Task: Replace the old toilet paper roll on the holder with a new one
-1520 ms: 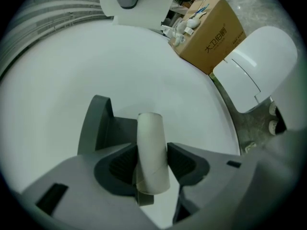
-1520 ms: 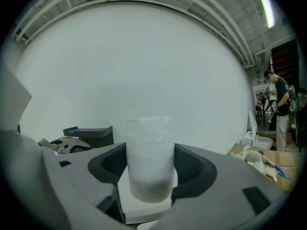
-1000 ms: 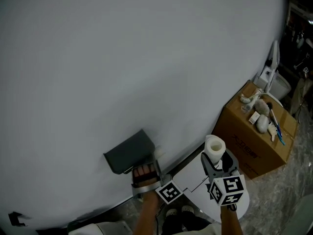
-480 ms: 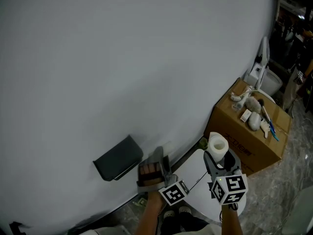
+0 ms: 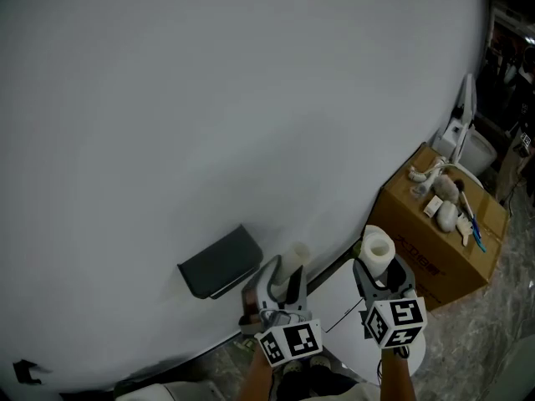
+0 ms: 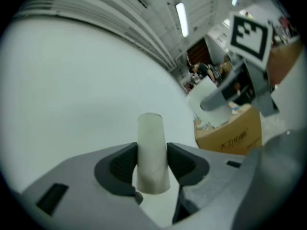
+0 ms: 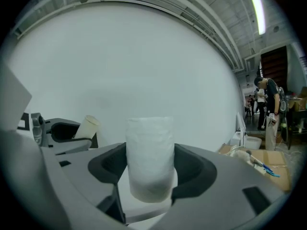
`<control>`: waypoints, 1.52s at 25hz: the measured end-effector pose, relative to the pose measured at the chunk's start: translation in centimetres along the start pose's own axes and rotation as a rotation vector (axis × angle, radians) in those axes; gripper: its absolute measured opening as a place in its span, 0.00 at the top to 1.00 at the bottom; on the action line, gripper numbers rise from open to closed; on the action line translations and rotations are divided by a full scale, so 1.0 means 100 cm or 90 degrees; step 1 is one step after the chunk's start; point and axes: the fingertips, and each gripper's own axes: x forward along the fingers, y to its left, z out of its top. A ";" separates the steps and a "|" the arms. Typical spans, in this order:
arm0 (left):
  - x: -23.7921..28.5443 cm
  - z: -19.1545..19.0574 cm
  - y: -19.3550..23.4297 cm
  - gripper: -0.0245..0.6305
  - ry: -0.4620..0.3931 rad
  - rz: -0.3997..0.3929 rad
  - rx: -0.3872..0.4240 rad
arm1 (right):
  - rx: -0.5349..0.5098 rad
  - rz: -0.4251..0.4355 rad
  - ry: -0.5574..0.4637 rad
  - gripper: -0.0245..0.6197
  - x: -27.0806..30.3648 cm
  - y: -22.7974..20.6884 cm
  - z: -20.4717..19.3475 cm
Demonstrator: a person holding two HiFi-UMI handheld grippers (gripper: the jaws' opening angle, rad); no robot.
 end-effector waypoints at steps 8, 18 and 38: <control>-0.054 0.006 0.060 0.66 -0.115 0.023 -0.306 | -0.008 0.061 0.002 0.49 0.005 0.040 -0.002; -0.121 -0.038 0.127 0.66 -0.136 0.153 -0.386 | -0.016 0.127 0.012 0.49 0.012 0.092 -0.007; -0.175 -0.073 0.169 0.66 -0.118 0.210 -0.414 | -0.610 0.183 0.050 0.49 0.094 0.153 -0.041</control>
